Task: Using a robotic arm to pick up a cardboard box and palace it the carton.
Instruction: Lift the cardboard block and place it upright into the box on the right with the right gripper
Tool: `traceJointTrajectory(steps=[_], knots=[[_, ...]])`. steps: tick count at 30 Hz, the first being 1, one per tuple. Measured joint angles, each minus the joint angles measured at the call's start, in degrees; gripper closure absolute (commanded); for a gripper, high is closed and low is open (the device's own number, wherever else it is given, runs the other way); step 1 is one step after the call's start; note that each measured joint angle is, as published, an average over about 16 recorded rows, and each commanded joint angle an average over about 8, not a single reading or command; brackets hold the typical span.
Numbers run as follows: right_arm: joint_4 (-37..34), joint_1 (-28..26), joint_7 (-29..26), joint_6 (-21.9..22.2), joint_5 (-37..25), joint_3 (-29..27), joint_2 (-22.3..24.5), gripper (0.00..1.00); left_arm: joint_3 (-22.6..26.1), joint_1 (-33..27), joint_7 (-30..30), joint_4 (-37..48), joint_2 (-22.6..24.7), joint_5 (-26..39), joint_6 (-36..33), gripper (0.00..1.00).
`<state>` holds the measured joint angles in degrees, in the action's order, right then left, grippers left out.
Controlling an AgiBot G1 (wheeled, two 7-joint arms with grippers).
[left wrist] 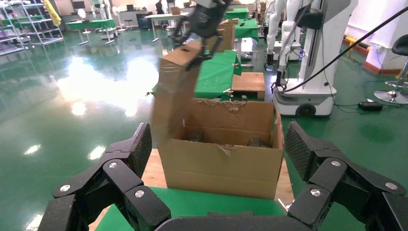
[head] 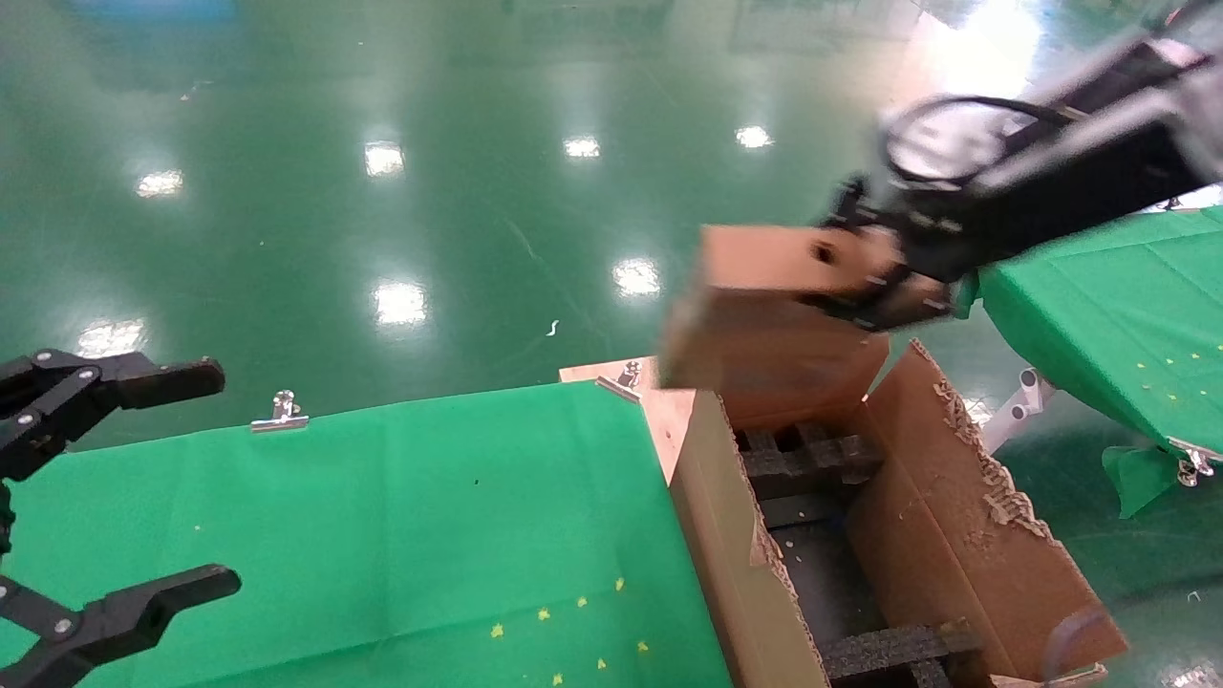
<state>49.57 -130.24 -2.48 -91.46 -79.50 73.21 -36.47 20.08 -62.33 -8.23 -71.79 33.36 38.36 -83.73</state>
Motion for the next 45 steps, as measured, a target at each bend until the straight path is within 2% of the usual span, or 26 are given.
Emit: traceJointTrajectory(steps=[7,14,20,33,39,45], knots=[[5.51,-4.06,-3.57,0.20,-1.38,7.33,8.65,1.00,0.00,0.00,0.00,0.00,0.00,0.00,0.00,0.00],[9.71,-6.11,-6.39,0.57,-0.92,12.38,14.18,1.00,0.00,0.00,0.00,0.00,0.00,-0.01,0.01,0.00],[11.96,-6.54,-7.76,0.87,0.80,14.87,16.23,1.00,0.00,0.01,0.00,0.01,-0.01,-0.01,0.01,0.00],[12.80,-5.88,-9.79,1.79,1.50,15.90,16.76,1.00,0.00,0.01,0.01,0.02,-0.01,-0.02,0.02,0.00],[15.37,-5.28,-16.90,4.39,-0.95,16.59,18.69,1.00,0.00,0.01,0.01,0.02,-0.01,-0.02,0.02,0.00],[20.77,-4.23,-30.77,8.94,-5.22,17.84,22.28,1.00,0.01,0.01,0.01,0.03,-0.01,-0.02,0.02,0.00]])
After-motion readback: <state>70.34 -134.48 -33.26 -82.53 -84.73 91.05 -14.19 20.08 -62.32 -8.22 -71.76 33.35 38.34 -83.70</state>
